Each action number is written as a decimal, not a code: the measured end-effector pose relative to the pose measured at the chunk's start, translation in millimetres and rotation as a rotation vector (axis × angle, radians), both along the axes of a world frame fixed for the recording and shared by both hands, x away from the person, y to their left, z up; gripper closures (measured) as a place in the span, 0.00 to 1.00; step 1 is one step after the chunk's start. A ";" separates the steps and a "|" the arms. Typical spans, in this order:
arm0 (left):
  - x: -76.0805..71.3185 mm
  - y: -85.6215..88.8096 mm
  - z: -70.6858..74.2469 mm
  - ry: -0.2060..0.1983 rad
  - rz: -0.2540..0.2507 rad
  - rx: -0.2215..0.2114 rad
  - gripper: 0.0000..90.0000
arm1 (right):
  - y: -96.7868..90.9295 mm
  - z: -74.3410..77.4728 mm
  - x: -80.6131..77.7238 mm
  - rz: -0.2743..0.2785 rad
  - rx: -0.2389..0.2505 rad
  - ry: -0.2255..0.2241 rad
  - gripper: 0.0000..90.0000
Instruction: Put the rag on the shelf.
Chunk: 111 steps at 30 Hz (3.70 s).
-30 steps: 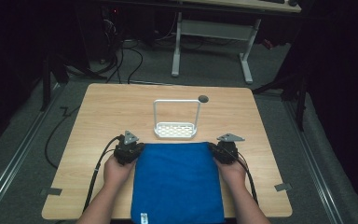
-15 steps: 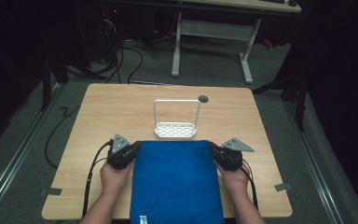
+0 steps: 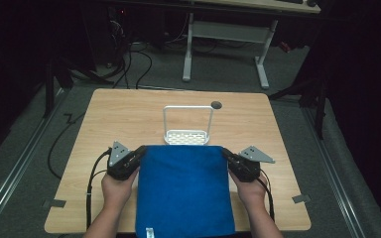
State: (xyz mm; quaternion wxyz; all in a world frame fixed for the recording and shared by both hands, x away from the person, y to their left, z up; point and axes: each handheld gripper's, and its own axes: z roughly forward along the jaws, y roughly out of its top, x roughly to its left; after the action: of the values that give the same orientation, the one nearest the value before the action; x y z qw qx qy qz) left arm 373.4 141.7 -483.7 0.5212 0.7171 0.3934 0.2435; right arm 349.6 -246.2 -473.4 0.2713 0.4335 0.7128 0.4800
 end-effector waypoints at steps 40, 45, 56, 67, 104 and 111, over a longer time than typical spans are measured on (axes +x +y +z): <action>-38.7 2.0 85.5 -0.280 -0.011 -0.086 0.98 | 6.3 89.4 -44.0 0.017 0.079 -0.329 0.98; -35.3 -1.9 99.1 -0.316 -0.007 -0.099 0.98 | 7.7 100.4 -41.1 0.015 0.081 -0.363 0.98; -21.3 -4.9 126.5 -0.351 0.001 -0.095 0.98 | 6.0 127.5 -34.8 0.006 0.085 -0.420 0.98; -8.5 -3.8 142.8 -0.344 -0.004 -0.093 0.98 | 2.1 143.1 -24.0 -0.009 0.083 -0.429 0.98; 117.6 -4.4 157.0 -0.298 0.117 0.041 0.98 | 10.4 160.8 91.4 -0.104 0.016 -0.341 0.98; 132.3 -16.2 150.0 -0.272 0.101 0.069 0.98 | 5.8 152.7 118.0 -0.151 -0.038 -0.297 0.98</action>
State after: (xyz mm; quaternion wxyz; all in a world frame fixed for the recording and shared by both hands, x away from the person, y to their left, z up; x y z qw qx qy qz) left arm 505.7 125.5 -333.7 0.5318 0.6742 0.3464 0.3777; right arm 467.7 -240.4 -320.7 0.4171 0.4049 0.6391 0.5036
